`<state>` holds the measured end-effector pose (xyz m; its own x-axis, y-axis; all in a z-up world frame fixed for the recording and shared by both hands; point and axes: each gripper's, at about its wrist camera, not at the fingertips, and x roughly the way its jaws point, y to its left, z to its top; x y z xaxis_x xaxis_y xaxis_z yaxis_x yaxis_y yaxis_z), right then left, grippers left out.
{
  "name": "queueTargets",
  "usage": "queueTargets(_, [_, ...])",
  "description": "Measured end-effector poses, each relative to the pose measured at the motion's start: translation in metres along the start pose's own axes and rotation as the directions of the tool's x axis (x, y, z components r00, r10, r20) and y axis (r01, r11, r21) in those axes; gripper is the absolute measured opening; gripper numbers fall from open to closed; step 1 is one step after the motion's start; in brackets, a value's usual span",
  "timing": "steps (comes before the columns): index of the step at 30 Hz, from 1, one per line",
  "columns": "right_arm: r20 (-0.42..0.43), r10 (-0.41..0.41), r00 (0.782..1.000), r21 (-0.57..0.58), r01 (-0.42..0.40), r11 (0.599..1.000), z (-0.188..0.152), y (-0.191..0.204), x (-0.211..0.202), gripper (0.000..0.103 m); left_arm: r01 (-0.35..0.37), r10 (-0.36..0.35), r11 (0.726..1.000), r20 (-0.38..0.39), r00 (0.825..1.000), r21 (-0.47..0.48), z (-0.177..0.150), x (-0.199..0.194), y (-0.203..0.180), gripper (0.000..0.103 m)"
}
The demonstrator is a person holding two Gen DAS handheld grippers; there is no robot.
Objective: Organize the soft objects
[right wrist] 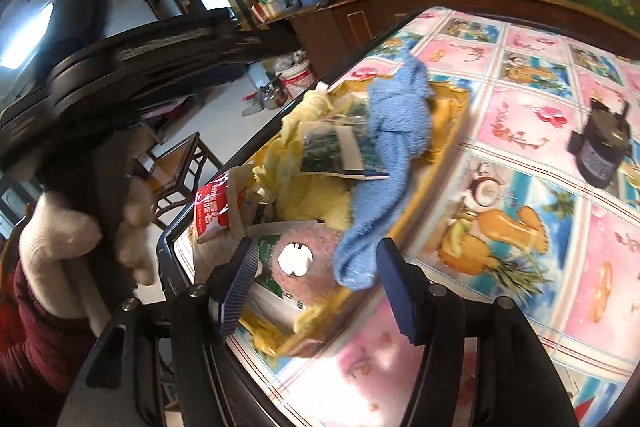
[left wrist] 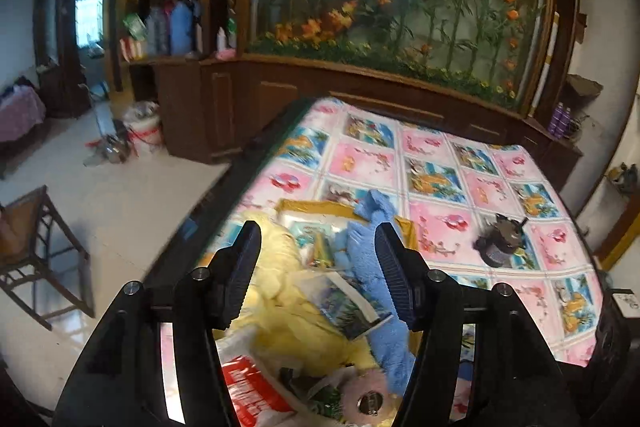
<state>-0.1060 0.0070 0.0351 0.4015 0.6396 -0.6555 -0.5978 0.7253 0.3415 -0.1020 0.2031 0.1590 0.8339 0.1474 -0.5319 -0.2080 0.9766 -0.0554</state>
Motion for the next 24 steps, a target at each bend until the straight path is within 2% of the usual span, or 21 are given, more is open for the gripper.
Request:
queueTargets(2, [0.027,-0.011,1.000,0.025,0.011,1.000,-0.006,-0.006,-0.009,0.065,-0.082,0.082,0.997,0.089,0.993,-0.001,-0.006,-0.036,-0.005,0.080])
queueTargets(3, [0.041,-0.015,0.999,0.039,0.014,0.999,-0.009,-0.009,-0.014,0.068,-0.065,0.065,0.998,0.127,0.990,-0.006,-0.010,-0.050,-0.005,0.100])
queueTargets(4, [0.054,-0.017,0.998,0.056,0.014,0.998,-0.013,-0.012,-0.017,0.068,-0.013,0.015,1.000,0.173,0.985,-0.015,-0.016,-0.064,-0.004,0.103])
queueTargets(5, [0.064,-0.018,0.998,0.075,0.013,0.997,-0.016,-0.015,-0.020,0.069,0.068,-0.057,0.996,0.214,0.975,-0.048,-0.026,-0.074,0.000,0.103])
queueTargets(6, [0.072,-0.018,0.997,0.095,0.011,0.995,-0.019,-0.019,-0.021,0.069,0.114,-0.092,0.989,0.218,0.972,-0.093,-0.031,-0.075,0.004,0.103])
queueTargets(8, [0.076,-0.024,0.997,0.127,0.014,0.992,-0.021,-0.030,-0.020,0.069,0.152,-0.129,0.976,0.148,0.980,-0.153,-0.036,-0.061,0.005,0.103])
queueTargets(9, [0.072,-0.034,0.997,0.136,0.024,0.990,-0.023,-0.032,-0.020,0.069,0.121,-0.106,0.981,0.103,0.989,-0.153,-0.037,-0.053,0.001,0.103])
queueTargets(11, [0.077,-0.054,0.996,0.135,0.043,0.990,-0.029,-0.033,-0.026,0.069,0.007,0.003,0.990,0.074,0.997,-0.140,-0.040,-0.049,-0.006,0.103])
queueTargets(14, [0.095,-0.094,0.991,0.103,0.084,0.991,-0.035,-0.028,-0.036,0.069,-0.084,0.100,0.985,0.099,0.990,-0.151,-0.045,-0.052,-0.014,0.103])
queueTargets(18, [0.093,-0.123,0.988,0.048,0.119,0.992,-0.040,-0.019,-0.036,0.069,-0.192,0.202,0.975,0.080,0.976,-0.115,-0.047,-0.049,-0.024,0.103])
queueTargets(20, [0.089,-0.128,0.988,0.029,0.126,0.992,-0.042,-0.014,-0.032,0.069,-0.219,0.228,0.971,0.083,0.970,-0.096,-0.052,-0.048,-0.028,0.103])
queueTargets(24, [0.065,-0.131,0.989,0.013,0.130,0.991,-0.045,-0.011,-0.022,0.069,-0.218,0.224,0.971,0.052,0.973,-0.098,-0.063,-0.045,-0.024,0.103])
